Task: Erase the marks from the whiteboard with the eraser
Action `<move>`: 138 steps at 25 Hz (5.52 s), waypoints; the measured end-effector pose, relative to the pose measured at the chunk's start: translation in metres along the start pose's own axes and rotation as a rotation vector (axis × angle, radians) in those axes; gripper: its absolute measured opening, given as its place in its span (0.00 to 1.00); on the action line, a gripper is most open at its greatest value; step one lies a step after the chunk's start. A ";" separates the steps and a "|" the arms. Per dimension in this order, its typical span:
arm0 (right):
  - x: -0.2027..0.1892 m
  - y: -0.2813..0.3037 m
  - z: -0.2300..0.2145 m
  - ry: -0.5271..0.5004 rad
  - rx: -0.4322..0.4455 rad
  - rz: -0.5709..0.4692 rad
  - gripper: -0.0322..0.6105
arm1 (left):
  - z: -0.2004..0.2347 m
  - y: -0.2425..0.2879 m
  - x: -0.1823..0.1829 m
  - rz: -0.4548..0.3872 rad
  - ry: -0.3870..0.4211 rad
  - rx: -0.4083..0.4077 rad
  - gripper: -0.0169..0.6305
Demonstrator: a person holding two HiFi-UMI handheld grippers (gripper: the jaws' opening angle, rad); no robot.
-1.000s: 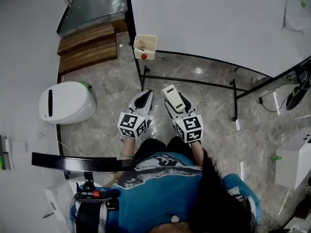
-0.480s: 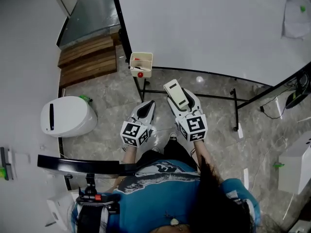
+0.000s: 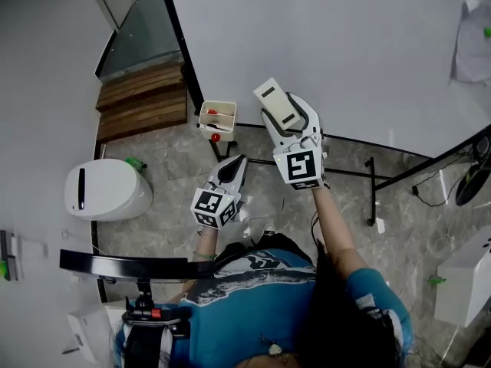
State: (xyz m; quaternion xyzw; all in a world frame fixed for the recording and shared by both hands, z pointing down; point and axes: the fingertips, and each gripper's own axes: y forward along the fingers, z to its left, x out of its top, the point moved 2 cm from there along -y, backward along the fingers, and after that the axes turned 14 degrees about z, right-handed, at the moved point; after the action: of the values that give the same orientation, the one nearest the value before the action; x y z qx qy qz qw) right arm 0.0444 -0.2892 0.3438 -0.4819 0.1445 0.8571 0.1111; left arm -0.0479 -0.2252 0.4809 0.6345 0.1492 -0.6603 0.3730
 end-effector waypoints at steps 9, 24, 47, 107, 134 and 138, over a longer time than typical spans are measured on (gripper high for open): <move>0.046 0.078 -0.043 -0.159 -0.100 -0.111 0.46 | 0.021 0.043 0.006 0.013 -0.050 -0.007 0.03; 0.048 0.116 -0.036 -0.533 -0.165 -0.114 0.46 | 0.027 0.041 0.007 0.013 -0.059 0.028 0.03; 0.123 -0.038 -0.280 -0.237 -0.540 -0.293 0.46 | -0.001 0.054 0.003 0.051 -0.019 -0.071 0.03; 0.100 0.031 -0.180 -0.384 -0.386 -0.308 0.46 | 0.021 0.048 -0.019 0.073 -0.052 -0.029 0.03; 0.108 -0.026 -0.284 -0.188 -0.572 -0.359 0.46 | 0.022 0.043 -0.021 0.097 -0.050 -0.025 0.03; 0.100 0.001 -0.248 -0.278 -0.520 -0.329 0.46 | 0.024 0.043 -0.023 0.097 -0.054 -0.020 0.03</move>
State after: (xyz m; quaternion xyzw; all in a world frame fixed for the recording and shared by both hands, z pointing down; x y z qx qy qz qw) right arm 0.1903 -0.3728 0.1354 -0.3896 -0.1753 0.8933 0.1399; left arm -0.0379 -0.2630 0.5181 0.6192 0.1147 -0.6568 0.4148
